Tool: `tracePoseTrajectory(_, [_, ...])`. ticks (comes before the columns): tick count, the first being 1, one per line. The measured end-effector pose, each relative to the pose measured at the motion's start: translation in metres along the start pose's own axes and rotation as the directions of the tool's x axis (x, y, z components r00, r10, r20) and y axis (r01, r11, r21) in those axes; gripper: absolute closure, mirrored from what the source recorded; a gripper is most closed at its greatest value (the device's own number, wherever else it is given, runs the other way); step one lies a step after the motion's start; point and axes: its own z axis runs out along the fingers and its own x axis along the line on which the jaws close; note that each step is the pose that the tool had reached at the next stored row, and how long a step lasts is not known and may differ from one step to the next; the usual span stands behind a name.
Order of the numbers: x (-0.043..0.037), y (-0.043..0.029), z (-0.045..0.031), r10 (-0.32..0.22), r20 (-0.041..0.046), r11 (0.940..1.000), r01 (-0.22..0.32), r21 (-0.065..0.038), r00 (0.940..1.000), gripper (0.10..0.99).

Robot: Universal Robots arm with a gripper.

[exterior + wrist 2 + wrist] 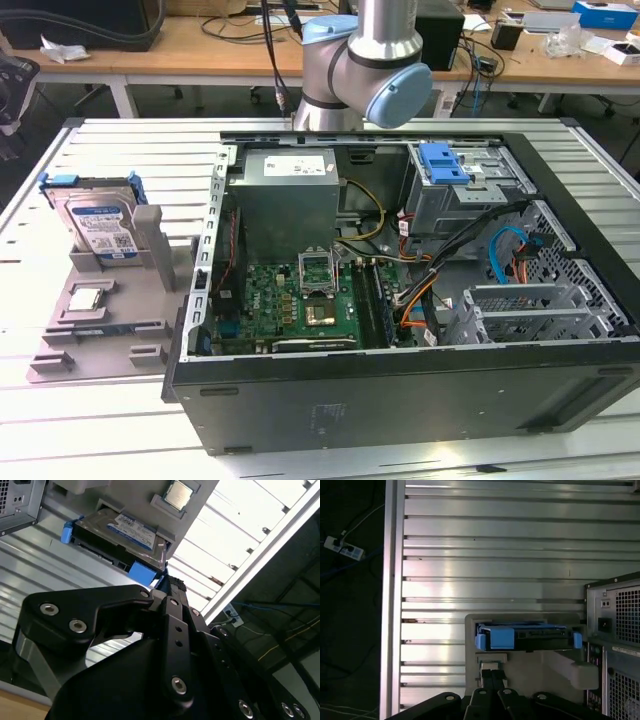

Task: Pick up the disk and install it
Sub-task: 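Pick up the disk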

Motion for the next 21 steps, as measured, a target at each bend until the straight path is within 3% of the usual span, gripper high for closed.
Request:
tracePoseTrajectory(7, [0.0, 0.0, 0.0, -0.1, -0.0042, 0.995, 0.1, -0.003, 0.995, 0.98])
tracePoseTrajectory(10, [0.0, 0.0, 0.0, -0.179, -0.0074, 0.9839, 0.179, -0.005, 0.9839, 0.98])
tracePoseTrajectory(21, [0.0, 0.0, 0.0, -0.303, -0.012, 0.9531, 0.302, -0.009, 0.9531, 0.98])
